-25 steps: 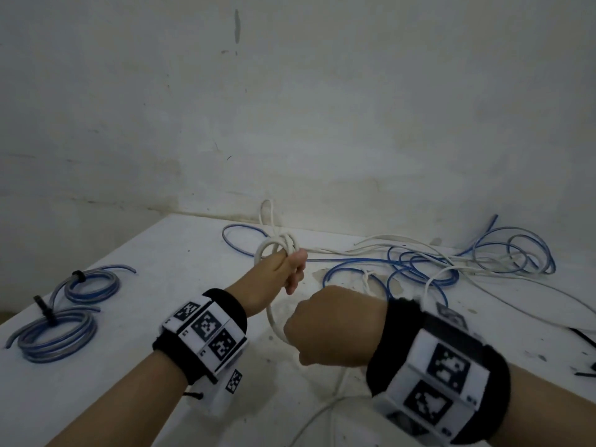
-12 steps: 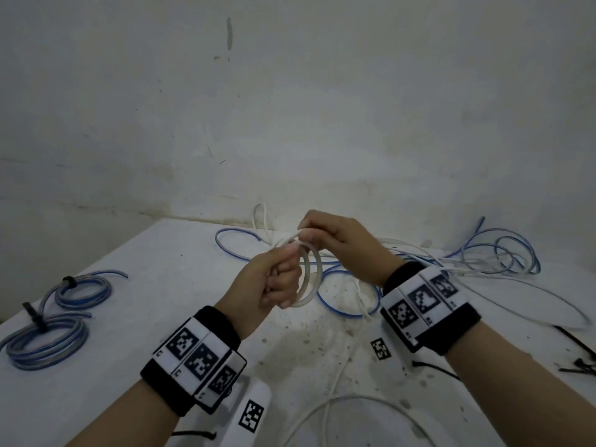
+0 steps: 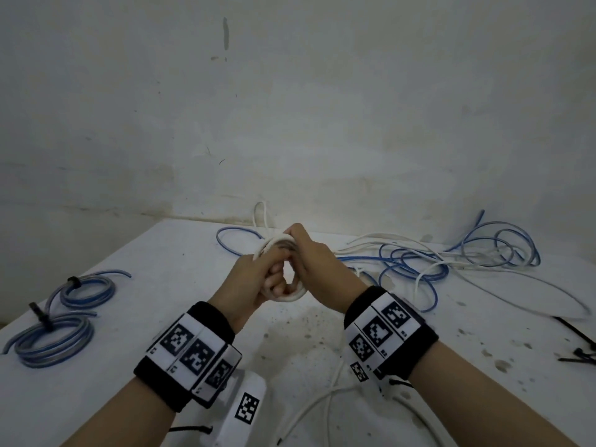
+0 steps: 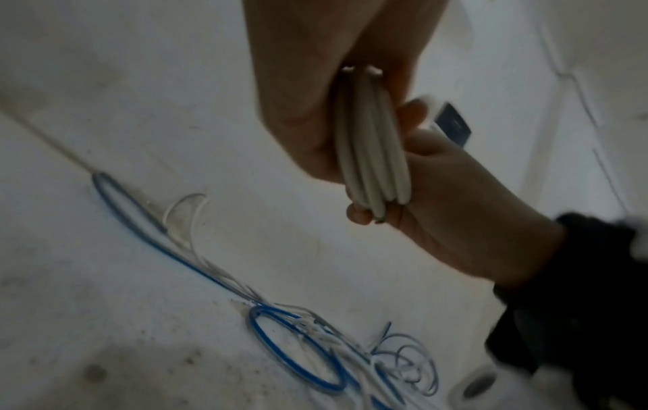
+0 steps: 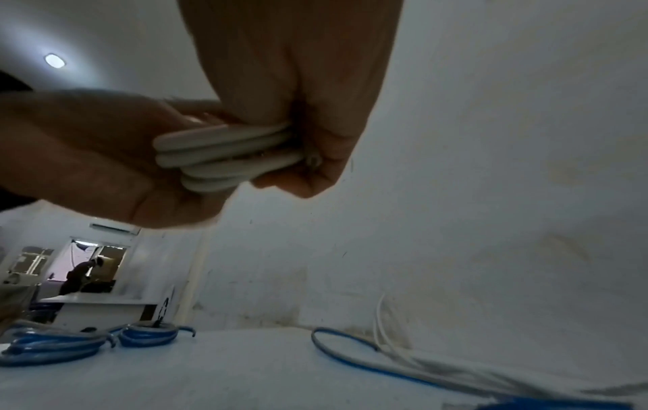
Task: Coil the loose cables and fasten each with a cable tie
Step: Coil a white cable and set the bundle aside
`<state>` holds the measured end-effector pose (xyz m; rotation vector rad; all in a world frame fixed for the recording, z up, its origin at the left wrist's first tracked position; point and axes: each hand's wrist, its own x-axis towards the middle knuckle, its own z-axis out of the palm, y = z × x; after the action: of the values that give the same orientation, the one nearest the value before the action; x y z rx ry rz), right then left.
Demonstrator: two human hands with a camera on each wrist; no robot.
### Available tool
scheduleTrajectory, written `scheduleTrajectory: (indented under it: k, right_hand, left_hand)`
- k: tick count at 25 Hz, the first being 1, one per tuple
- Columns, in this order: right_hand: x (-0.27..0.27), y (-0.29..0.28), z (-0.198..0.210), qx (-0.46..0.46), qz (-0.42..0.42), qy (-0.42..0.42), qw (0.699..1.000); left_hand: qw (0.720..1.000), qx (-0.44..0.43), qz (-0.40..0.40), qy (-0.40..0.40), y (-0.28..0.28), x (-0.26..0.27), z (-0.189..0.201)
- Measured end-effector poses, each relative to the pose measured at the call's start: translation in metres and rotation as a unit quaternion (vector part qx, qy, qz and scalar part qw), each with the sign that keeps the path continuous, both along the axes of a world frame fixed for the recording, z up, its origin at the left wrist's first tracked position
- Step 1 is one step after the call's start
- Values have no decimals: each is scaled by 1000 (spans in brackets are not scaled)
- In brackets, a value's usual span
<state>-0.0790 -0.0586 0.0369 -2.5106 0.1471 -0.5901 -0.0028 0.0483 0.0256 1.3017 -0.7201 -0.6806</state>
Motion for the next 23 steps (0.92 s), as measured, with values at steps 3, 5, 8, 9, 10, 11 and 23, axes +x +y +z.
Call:
scheduleTrajectory:
  k: [3, 5, 8, 9, 10, 11, 23]
  right_hand:
    - [-6, -1, 3, -215, -36, 60, 974]
    - [-7, -1, 8, -322, -41, 63, 944]
    - [-5, 10, 11, -295, -64, 6, 953]
    - [-4, 13, 11, -252, -87, -22, 964]
    - [-3, 13, 10, -207, -119, -40, 970]
    - [-4, 12, 10, -168, -149, -50, 973]
    - [-20, -6, 19, -460, -284, -28, 841]
  left_hand:
    - [998, 37, 40, -23, -4, -1, 1]
    - [998, 16, 65, 3, -9, -5, 3]
    - [980, -35, 194, -16, -22, -15, 8]
    - [973, -67, 220, 3, -25, -17, 10]
    - [968, -96, 230, 33, -28, -17, 16]
    - [966, -113, 226, 57, -29, -17, 21]
    - [941, -107, 271, -174, -52, -21, 21]
